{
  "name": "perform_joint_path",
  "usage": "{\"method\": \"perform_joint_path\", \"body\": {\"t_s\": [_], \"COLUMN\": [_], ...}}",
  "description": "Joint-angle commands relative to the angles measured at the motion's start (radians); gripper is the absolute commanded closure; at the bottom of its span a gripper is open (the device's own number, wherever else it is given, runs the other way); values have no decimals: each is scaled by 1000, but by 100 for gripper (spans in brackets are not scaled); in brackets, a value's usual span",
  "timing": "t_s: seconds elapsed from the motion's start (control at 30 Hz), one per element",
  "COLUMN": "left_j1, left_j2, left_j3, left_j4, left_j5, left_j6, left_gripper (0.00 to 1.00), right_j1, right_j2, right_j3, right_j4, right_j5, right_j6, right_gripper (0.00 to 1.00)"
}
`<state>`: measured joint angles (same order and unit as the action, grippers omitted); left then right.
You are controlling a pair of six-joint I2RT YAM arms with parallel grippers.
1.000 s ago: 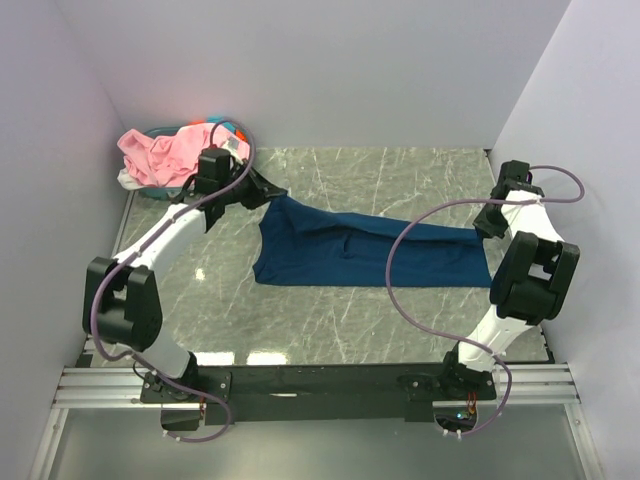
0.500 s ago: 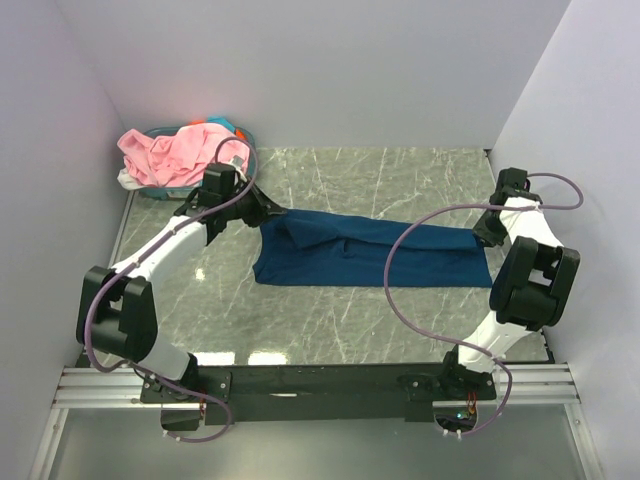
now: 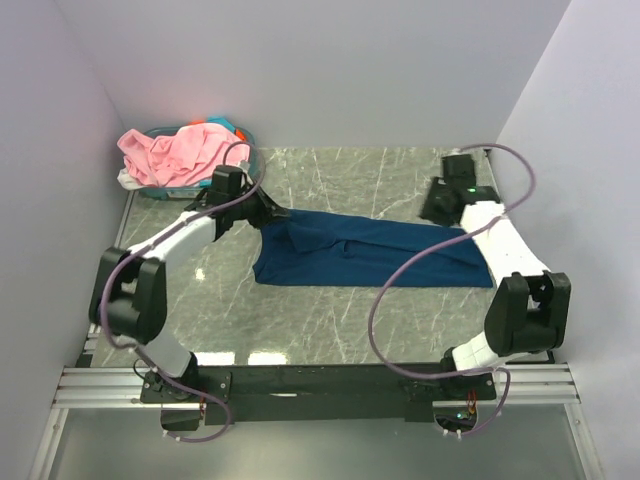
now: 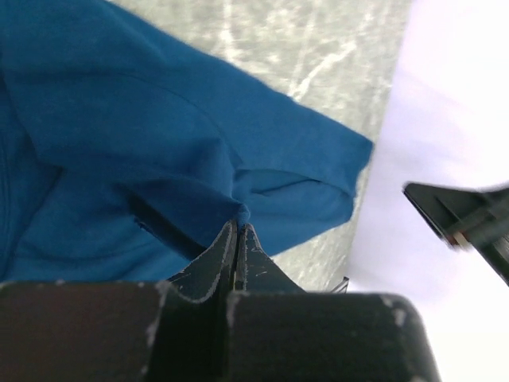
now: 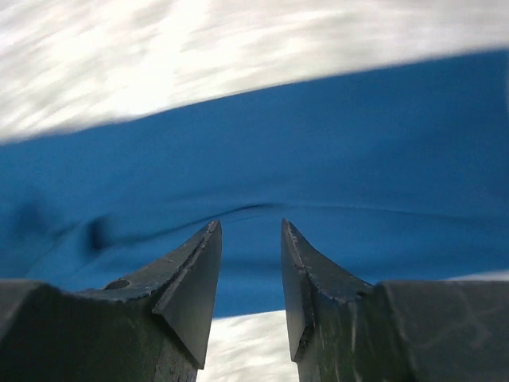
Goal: Fold and stack the t-shirts
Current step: Fold the tshirt
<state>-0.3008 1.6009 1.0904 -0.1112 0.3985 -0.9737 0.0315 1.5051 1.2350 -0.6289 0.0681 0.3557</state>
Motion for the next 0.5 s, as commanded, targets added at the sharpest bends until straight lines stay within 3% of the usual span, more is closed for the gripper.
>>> {"method": "perform_joint_path", "body": {"t_s": [0.0, 0.23, 0.47], "left_j1": [6, 32, 68], "left_j2": [69, 243, 255], "left_j3": [65, 198, 171], "left_j4": [65, 67, 74], "left_j5": [34, 65, 43], "left_j6": [18, 49, 50], "left_gripper": [100, 100, 100], "right_j1": [138, 384, 574], "right_j2": [-20, 145, 305], "right_j3": [-31, 44, 156], "right_j4": [107, 202, 248], "right_j5": [-176, -303, -303], "right_j6": [74, 117, 128], "right_gripper": [57, 57, 57]}}
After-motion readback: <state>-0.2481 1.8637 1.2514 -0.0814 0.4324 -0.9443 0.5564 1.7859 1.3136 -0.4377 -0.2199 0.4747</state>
